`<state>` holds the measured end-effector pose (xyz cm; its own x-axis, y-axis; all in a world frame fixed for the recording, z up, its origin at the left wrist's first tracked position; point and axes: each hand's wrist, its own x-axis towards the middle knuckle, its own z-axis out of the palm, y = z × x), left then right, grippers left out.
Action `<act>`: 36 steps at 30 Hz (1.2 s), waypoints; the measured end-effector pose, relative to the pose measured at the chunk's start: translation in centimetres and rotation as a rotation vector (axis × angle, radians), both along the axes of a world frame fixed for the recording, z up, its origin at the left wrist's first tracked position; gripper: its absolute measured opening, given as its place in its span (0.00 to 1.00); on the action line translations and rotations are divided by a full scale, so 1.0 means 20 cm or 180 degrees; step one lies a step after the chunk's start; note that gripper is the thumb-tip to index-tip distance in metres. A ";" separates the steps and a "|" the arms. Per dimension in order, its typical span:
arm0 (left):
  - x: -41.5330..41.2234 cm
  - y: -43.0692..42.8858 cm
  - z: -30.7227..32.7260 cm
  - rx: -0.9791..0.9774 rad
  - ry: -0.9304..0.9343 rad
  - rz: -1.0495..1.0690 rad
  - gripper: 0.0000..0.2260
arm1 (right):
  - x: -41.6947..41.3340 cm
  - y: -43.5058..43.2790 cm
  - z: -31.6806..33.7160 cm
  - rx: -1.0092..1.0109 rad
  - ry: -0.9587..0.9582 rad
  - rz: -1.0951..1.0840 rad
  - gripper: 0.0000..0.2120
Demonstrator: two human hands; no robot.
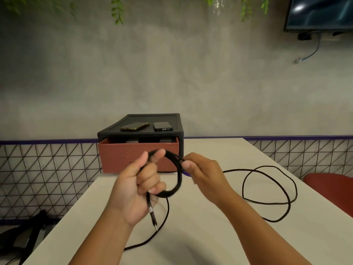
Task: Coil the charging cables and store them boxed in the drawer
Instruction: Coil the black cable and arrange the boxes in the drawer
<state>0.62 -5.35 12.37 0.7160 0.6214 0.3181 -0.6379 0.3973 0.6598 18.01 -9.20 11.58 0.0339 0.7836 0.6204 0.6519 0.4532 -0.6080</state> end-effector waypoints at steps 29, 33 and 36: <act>0.04 0.00 -0.05 0.2547 0.3170 0.1507 0.07 | -0.08 -0.11 -0.11 0.0201 -0.1920 0.0683 0.07; 0.05 -0.08 -0.05 0.2123 0.2815 0.0955 0.12 | 0.00 -0.09 -0.02 0.0507 -0.1209 0.0407 0.05; 0.01 -0.10 -0.02 0.1595 0.2223 0.0704 0.19 | 0.10 -0.06 0.04 0.0920 -0.1225 -0.0149 0.08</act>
